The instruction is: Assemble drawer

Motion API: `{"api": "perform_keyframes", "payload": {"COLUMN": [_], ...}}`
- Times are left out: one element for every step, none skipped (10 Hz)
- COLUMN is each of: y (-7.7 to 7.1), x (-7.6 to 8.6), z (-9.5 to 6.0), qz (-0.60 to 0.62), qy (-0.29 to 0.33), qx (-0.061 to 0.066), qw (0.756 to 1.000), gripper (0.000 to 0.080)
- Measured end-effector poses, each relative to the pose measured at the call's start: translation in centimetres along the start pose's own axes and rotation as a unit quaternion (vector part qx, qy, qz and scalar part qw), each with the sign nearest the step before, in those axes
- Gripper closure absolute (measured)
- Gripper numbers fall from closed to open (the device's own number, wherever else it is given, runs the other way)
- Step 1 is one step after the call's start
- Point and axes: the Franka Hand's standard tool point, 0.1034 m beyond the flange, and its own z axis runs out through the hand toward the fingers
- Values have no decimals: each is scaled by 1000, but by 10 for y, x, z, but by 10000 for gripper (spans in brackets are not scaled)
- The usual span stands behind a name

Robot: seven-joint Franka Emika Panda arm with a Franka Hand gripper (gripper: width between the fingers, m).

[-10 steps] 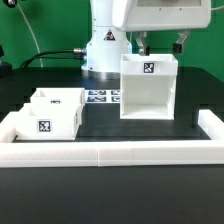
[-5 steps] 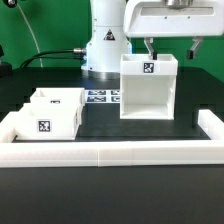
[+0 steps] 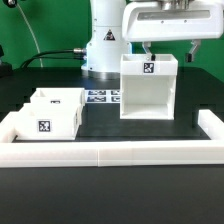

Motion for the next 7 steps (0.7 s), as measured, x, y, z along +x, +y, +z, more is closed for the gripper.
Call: {"api": "perform_keyframes", "payload": {"y": [-3,-3,-2,-1,-1,-1,-1], "x": [-5,-4,-4,-4,-4,-4,-4], "z": [5,6,6,7,7,7,7], "qz": [46,59,59,59,58,58,58], "qy": [2,-1,-1,-1,-1,-1,-1], "qx": [7,9,10,9,9,9,9], "qw": [999,998,998,998,998,998,998], "gripper": [150,150,150,246,382,382,556]}}
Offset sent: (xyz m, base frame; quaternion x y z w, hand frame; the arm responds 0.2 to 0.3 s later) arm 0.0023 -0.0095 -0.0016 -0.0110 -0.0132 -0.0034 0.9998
